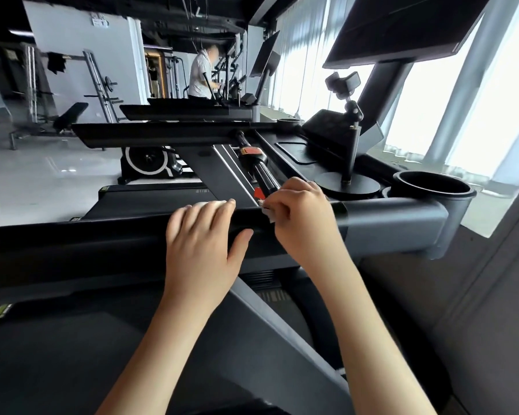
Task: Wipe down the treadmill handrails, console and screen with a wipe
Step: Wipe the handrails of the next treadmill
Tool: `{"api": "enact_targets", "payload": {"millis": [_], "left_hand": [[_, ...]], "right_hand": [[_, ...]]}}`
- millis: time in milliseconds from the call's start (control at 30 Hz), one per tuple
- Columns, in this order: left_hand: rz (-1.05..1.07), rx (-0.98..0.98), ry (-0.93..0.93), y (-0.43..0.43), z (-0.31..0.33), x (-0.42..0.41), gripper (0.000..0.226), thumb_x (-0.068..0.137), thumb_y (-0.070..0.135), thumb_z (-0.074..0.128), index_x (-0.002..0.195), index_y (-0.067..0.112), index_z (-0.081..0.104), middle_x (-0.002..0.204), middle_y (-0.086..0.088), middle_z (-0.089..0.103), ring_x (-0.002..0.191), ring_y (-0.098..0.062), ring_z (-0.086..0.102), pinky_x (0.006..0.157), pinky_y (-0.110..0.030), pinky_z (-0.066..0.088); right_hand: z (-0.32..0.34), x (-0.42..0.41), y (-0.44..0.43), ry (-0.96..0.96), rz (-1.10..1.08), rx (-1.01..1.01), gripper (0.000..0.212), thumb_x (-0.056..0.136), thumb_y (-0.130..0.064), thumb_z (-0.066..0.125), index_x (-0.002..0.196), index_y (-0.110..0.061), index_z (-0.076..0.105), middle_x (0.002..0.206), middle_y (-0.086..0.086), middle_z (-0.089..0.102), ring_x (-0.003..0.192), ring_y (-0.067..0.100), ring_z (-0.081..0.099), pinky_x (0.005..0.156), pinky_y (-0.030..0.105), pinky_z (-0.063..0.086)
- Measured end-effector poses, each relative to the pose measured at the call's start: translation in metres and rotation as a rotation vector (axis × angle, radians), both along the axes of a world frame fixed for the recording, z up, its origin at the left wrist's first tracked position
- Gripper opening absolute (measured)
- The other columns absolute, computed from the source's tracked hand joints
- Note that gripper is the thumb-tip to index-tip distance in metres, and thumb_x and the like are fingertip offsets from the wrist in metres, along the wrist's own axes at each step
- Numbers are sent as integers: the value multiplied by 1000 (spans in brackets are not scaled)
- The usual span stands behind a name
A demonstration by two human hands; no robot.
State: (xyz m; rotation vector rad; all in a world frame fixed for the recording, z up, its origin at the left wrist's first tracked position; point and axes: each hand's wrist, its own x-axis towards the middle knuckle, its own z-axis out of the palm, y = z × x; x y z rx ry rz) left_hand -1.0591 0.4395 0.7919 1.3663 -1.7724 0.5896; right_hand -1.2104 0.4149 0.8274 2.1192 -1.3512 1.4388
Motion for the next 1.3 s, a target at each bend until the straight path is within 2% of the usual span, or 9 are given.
{"api": "enact_targets", "payload": {"millis": [67,233,333,433,533,767,900,1067,1300], "left_hand": [[0,5,6,0,1,-1,48,90,42,44,116,8,64,112,-4,66,106,-28,59,99,-38,30],[11,21,5,0,1,-1,49,89,43,43,117,9,64,112,-4,66,106,-28,59,99,-38,30],[20,18,7,0,0,-2,48,89,42,43,117,10,64,112,-3,66,106,-26,57,99,-37,29],[23,10,25,0,0,-2,47,88,42,44,116,11,65,112,-3,66,106,-25,56,100,-36,29],[27,16,37,0,1,-3,47,87,41,44,116,11,65,113,-2,66,108,-23,54,101,-36,28],[37,78,35,3,3,-5,49,88,42,43,119,10,63,118,-2,65,113,-23,54,105,-36,26],[58,87,36,5,4,-7,49,88,41,42,120,10,63,119,-3,65,113,-24,55,105,-35,26],[57,135,11,8,5,-8,55,90,44,38,128,9,58,129,-3,60,121,-22,51,107,-33,22],[249,126,89,21,-7,24,59,91,48,32,134,13,53,136,-3,55,131,-23,42,112,-43,16]], "right_hand": [[3,-7,0,4,15,10,20,71,-9,55,63,-6,73,69,8,64,67,32,59,65,29,41],[-1,0,2,2,-152,-102,16,69,-5,57,62,-5,72,69,7,61,67,33,56,58,21,31],[-21,-4,16,9,0,-141,17,75,2,63,84,-5,76,81,6,61,76,26,55,68,16,36],[-38,-22,22,-91,-62,-199,22,80,6,65,95,-8,76,90,4,63,85,22,55,73,20,45],[-58,-24,26,-235,-150,-221,18,85,2,63,96,-7,75,93,7,64,86,21,54,77,19,45],[-83,-19,26,-220,-101,-260,16,79,7,66,85,-6,75,90,9,59,82,21,50,87,3,30],[-94,-22,26,-254,-135,-268,17,78,9,69,86,-5,75,97,-2,52,83,20,48,88,6,32],[-90,-3,23,-189,-32,-307,17,78,8,71,88,-4,75,98,0,55,84,21,49,73,15,39],[-99,-2,27,-267,-33,-306,21,83,12,62,94,-1,74,101,3,59,90,23,51,88,15,40]]}}
